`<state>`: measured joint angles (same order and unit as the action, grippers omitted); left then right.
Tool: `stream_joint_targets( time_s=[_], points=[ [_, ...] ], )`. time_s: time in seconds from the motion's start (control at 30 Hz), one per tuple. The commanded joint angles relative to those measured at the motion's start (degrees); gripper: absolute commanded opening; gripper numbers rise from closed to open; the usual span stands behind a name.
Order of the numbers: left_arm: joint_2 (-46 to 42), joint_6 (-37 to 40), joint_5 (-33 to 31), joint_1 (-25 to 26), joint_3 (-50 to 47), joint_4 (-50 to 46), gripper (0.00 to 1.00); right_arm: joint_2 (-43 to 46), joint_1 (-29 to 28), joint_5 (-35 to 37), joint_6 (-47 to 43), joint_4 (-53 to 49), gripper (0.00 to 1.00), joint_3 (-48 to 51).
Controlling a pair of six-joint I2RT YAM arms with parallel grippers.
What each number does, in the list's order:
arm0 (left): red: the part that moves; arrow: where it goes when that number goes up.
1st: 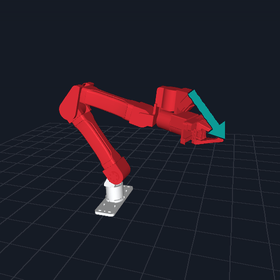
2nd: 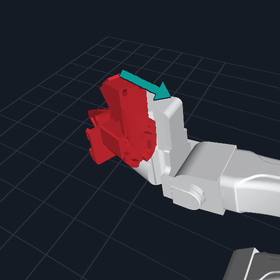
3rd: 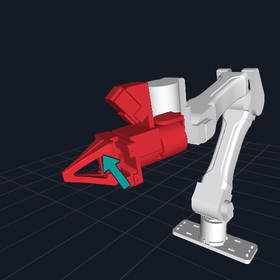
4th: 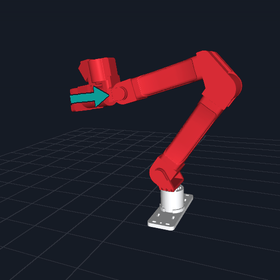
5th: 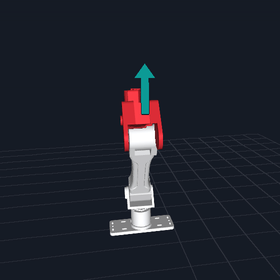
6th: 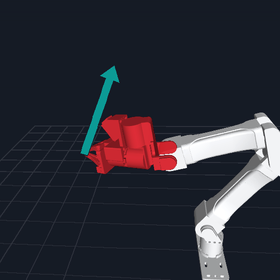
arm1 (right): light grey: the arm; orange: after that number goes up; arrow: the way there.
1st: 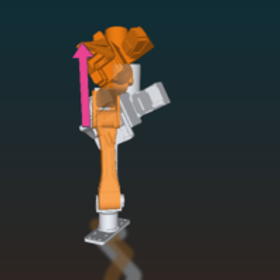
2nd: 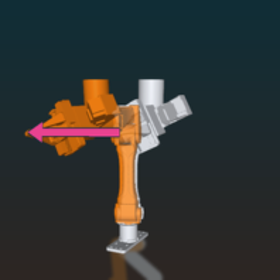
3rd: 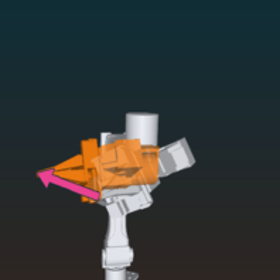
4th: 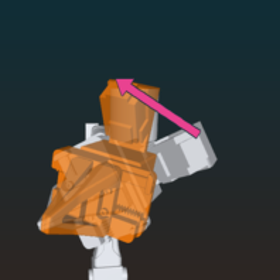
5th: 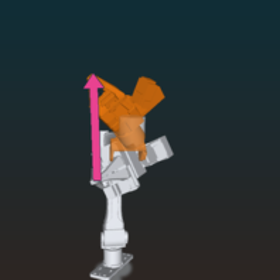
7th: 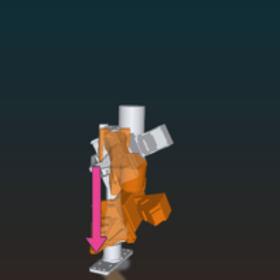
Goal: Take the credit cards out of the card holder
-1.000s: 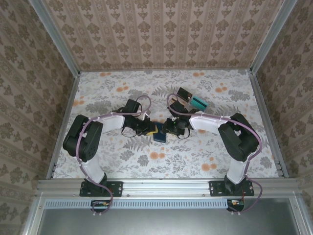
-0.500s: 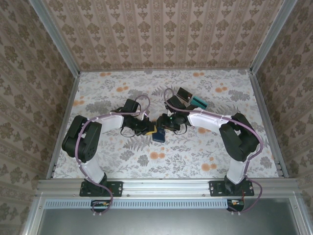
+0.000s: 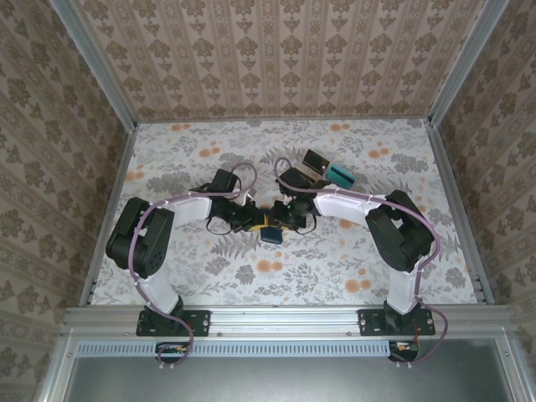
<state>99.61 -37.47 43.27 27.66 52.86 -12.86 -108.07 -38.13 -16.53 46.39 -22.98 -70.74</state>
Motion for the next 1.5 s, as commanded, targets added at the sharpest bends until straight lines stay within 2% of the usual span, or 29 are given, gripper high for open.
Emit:
stream_joint_targets(
  time_s=[0.0, 0.13, 0.4, 0.6, 0.7, 0.8, 0.93, 1.03, 1.17, 1.3, 1.37, 1.47],
  points=[
    [-2.22, 0.69, -0.48, -0.25, 0.86, -1.01, 0.00, -1.79, -0.52, 1.61, -0.76, -4.31, 0.35, -1.85],
    [-2.68, 1.70, -0.75, -0.24, 0.84, -2.00, 0.00, -1.58, -0.63, 5.35, -1.20, -7.21, 0.34, -1.57],
    [-2.49, 2.54, -3.02, -1.03, -0.04, -4.25, 0.00, 2.06, -0.95, 18.86, 0.25, -13.96, 0.30, 0.34],
    [-1.45, 2.25, -3.37, -1.09, 0.83, -4.69, 0.00, 2.94, -1.07, 19.84, 0.51, -13.77, 0.29, 1.40],
    [-1.68, 2.33, -4.59, -1.12, 1.57, -5.93, 0.14, 3.63, -1.06, 16.72, -0.36, -10.00, 0.32, 1.83],
    [-2.54, 2.77, -6.00, -1.12, 2.85, -8.27, 0.37, 2.65, -0.98, 11.48, -1.73, -5.37, 0.35, 1.10],
    [-4.73, 4.94, -14.57, -1.13, 6.77, -15.31, 0.54, 1.12, -0.98, 7.41, -1.51, -2.20, 0.34, 0.60],
    [-6.69, 5.05, -21.30, -1.12, 8.33, -18.94, 0.64, 0.80, -0.98, 8.43, -1.71, -2.81, 0.32, 0.43],
    [-8.70, 4.48, -27.99, -4.03, 8.74, -21.67, 0.77, 1.77, -0.93, 8.65, -3.70, -1.99, 0.29, 0.50],
    [-11.40, 2.91, -29.70, -5.89, 6.74, -20.52, 0.93, 2.69, -0.94, 8.77, -6.19, -1.49, 0.24, 0.40],
    [-13.21, 2.50, -30.16, -6.77, 5.48, -19.68, 1.00, 3.15, -0.91, 8.97, -6.90, -1.99, 0.16, 0.07],
    [-15.81, 2.55, -31.17, -8.28, 4.16, -19.74, 1.00, 4.58, -1.06, 9.25, -7.27, -1.45, 0.11, 0.70]
  ],
)
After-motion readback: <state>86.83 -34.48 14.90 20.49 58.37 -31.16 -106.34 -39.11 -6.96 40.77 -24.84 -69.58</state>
